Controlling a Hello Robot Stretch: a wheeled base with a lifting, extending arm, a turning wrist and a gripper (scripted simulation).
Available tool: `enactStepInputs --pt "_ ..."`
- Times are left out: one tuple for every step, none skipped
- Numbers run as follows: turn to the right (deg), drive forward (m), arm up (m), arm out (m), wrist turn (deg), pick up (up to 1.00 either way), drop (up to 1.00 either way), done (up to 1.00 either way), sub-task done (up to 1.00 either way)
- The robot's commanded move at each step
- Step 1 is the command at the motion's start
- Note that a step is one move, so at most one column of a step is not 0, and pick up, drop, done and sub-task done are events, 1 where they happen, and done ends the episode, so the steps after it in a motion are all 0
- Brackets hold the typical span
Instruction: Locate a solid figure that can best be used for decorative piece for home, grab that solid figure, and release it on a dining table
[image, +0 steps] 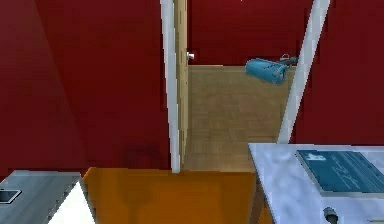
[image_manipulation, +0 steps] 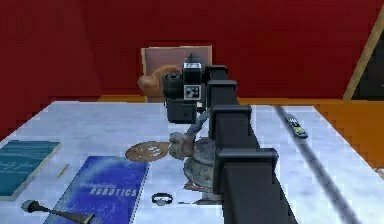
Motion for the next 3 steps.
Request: enactStepInputs --pt "0.0 0.0 0.0 -0.1 0.0 0.0 0.0 0.0 0.0" --pt "0.0 0.0 0.0 0.0 -45.0 0.0 0.0 0.0 0.0" --pt "0.0 0.0 0.0 0.0 -45.0 0.0 0.0 0.0 0.0"
